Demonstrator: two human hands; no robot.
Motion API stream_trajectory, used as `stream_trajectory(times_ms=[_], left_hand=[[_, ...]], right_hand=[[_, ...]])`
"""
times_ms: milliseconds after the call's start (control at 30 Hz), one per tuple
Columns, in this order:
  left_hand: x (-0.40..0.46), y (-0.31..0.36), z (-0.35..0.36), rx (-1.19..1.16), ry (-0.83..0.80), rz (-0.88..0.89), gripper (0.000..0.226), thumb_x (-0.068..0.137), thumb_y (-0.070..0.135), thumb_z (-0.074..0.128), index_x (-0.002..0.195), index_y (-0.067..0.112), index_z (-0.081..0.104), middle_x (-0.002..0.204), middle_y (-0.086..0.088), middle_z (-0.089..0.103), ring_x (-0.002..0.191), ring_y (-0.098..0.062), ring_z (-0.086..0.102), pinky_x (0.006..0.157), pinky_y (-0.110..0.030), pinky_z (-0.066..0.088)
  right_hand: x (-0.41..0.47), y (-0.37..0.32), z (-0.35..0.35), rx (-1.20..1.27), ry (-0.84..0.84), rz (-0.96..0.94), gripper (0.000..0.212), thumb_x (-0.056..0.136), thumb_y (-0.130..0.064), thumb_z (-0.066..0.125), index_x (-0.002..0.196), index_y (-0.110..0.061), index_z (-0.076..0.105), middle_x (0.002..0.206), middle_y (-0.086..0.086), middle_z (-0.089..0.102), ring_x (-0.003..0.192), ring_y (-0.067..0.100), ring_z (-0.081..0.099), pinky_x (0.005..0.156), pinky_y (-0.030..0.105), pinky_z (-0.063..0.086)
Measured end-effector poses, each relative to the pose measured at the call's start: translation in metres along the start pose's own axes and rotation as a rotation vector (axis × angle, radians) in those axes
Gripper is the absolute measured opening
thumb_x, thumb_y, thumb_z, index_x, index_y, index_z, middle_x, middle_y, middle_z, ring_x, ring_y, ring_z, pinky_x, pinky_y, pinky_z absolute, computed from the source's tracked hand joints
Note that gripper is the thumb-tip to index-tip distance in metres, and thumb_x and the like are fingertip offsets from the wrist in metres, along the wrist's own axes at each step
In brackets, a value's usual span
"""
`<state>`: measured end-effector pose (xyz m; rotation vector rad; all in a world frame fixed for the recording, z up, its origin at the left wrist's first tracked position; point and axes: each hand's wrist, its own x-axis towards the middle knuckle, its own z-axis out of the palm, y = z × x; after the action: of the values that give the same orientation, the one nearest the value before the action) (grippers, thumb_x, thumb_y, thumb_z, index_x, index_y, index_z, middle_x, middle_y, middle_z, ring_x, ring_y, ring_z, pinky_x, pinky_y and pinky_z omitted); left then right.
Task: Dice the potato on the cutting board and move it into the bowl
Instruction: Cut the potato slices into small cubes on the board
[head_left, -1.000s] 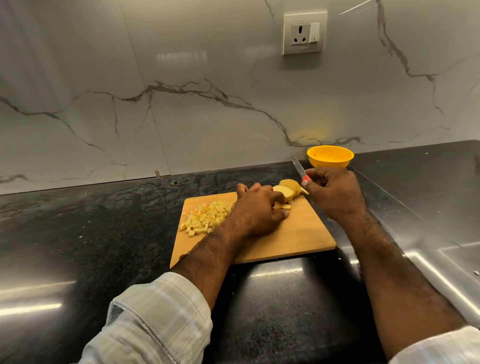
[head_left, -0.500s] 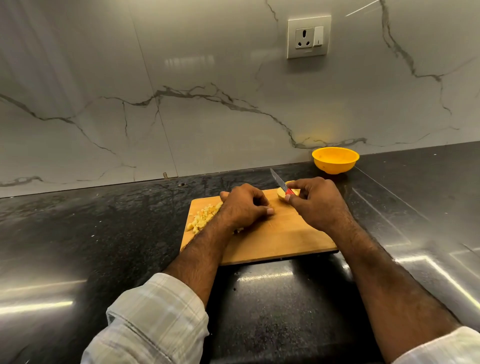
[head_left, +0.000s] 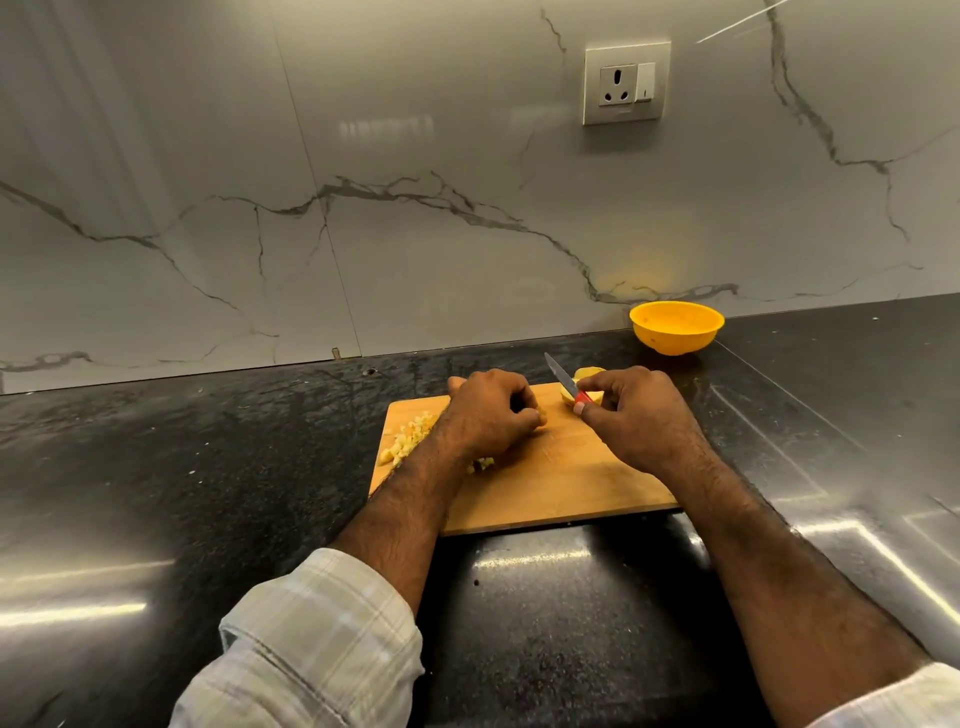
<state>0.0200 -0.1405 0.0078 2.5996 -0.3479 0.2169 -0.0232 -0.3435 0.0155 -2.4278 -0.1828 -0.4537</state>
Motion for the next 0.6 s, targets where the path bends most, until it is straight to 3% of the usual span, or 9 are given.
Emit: stream_trajectory(times_ms=[133, 267, 433, 600], left_hand=[[-0.0017, 0.0062, 0.002, 0.032, 0.012, 0.027, 0.011, 0.094, 0.033, 0.074, 0.1, 0.032, 0.064, 0.099, 0.013, 0.067, 0.104, -0.011, 0.06, 0.114, -0.05, 0.025], [-0.0049, 0.0071, 0.0035, 0.054, 0.011, 0.061, 0.009, 0.097, 0.029, 0.071, 0.104, 0.034, 0.067, 0.102, 0.012, 0.071, 0.109, -0.011, 0.06, 0.114, -0.049, 0.02], [-0.0039, 0.0087, 0.0061, 0.174, -0.031, 0.092, 0.008, 0.099, 0.03, 0.066, 0.103, 0.033, 0.073, 0.106, 0.016, 0.069, 0.112, -0.01, 0.058, 0.112, -0.052, 0.021], [-0.0038, 0.008, 0.0038, 0.181, 0.032, 0.126, 0.006, 0.093, 0.031, 0.071, 0.099, 0.032, 0.071, 0.1, 0.017, 0.067, 0.105, -0.007, 0.059, 0.109, -0.049, 0.024]], right_hand=[[-0.0004, -0.0002, -0.0004, 0.001, 0.001, 0.011, 0.04, 0.097, -0.036, 0.072, 0.135, -0.022, 0.07, 0.081, -0.007, 0.068, 0.073, 0.009, 0.06, 0.077, 0.036, 0.061], [-0.0013, -0.0013, 0.0, -0.012, -0.005, 0.02, 0.038, 0.098, -0.035, 0.072, 0.134, -0.022, 0.071, 0.081, -0.008, 0.066, 0.073, 0.008, 0.059, 0.076, 0.032, 0.059], [-0.0024, -0.0044, 0.0045, -0.041, -0.042, 0.032, 0.038, 0.097, -0.035, 0.073, 0.134, -0.023, 0.071, 0.103, 0.002, 0.075, 0.076, 0.007, 0.057, 0.073, 0.027, 0.055], [-0.0016, -0.0036, 0.0072, -0.086, -0.09, 0.071, 0.04, 0.096, -0.035, 0.074, 0.134, -0.025, 0.071, 0.117, 0.002, 0.074, 0.095, 0.011, 0.063, 0.086, 0.034, 0.061]])
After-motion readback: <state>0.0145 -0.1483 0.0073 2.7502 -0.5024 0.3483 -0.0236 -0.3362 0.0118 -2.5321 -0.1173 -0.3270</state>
